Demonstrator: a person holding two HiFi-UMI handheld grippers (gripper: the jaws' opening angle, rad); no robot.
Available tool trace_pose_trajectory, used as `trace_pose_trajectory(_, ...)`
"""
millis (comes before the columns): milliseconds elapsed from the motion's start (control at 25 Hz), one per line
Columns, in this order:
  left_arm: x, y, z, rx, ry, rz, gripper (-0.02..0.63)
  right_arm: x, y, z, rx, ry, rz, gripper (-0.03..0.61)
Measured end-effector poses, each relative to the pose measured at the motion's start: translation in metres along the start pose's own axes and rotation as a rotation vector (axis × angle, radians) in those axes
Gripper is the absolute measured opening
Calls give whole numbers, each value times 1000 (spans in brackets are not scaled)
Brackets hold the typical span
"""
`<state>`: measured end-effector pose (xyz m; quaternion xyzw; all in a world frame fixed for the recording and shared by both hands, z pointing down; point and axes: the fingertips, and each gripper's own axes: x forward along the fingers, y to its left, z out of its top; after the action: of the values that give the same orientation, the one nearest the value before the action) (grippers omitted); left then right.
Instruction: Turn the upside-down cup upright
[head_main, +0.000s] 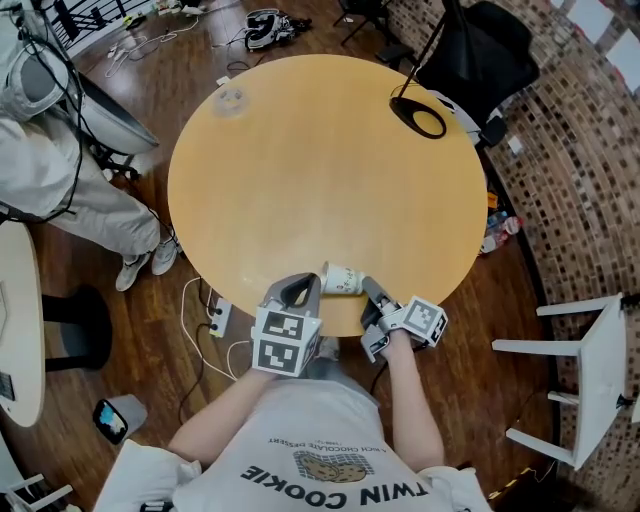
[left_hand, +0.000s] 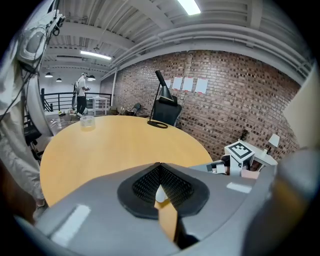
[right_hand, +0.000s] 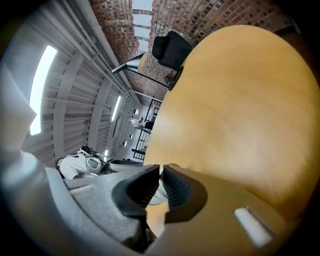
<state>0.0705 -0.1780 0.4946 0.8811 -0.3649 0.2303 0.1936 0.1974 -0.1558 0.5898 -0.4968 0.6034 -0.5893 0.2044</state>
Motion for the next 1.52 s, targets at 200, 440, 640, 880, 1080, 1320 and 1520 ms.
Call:
trace_pose_trajectory(200, 0, -1, 2, -1, -5, -4, 3, 3, 6, 4, -136, 6, -19, 17)
trace_pose_trajectory(440, 0, -3, 4, 3, -8, -12, 3, 3, 9, 3, -198, 16, -38, 26)
trace_pose_trajectory(640, 2, -4, 4, 2, -8, -16, 3, 4, 5, 3, -234, 32, -66, 74)
trace_pose_trajectory(880, 2, 0, 3, 0, -10, -12, 3, 1, 10, 6, -378, 58, -93, 78)
trace_pose_trajectory(1080, 1, 3, 0, -11, -7, -7, 3, 7, 30, -16, -969, 342, -146, 205)
trace_pose_trajectory(1320, 0, 5, 3, -24, -16, -3, 3, 16, 38, -51, -1511, 651, -172, 239)
trace_pose_trajectory(1520, -3, 10, 2, -42, -29, 6, 3, 25, 41, -79, -1765, 836, -131, 329)
